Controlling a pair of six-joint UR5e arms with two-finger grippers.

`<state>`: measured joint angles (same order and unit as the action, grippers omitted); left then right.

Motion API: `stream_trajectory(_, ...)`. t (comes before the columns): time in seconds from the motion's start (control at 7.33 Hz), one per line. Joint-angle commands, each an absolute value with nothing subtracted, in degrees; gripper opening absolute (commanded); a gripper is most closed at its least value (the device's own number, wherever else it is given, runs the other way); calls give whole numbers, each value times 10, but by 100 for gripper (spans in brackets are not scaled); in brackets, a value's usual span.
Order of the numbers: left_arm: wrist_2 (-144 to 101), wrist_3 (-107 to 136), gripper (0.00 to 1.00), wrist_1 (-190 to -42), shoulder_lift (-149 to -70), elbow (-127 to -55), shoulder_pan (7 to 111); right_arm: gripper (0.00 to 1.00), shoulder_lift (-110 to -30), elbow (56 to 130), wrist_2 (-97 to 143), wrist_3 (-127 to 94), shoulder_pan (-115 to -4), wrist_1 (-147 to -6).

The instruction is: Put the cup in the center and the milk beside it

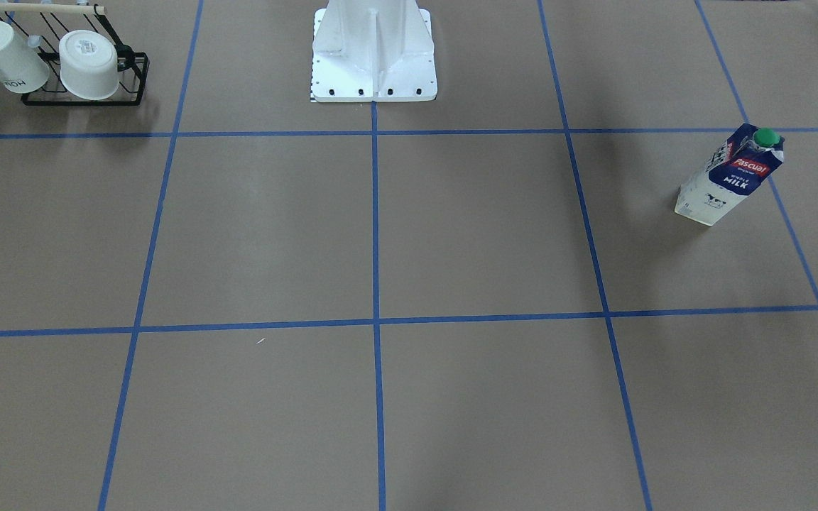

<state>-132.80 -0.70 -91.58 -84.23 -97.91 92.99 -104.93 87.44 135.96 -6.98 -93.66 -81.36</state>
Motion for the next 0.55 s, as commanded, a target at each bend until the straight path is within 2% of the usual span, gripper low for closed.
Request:
stream_trajectory(0.0,-1328,-7,98,-916,-845,-980,930,100,-1056,866,1358,-156,-938,-812)
stream_trajectory(0.41,-1328,-7,98,-932,-843,-976,930,100,-1047,840,1359,-157,-938,-809)
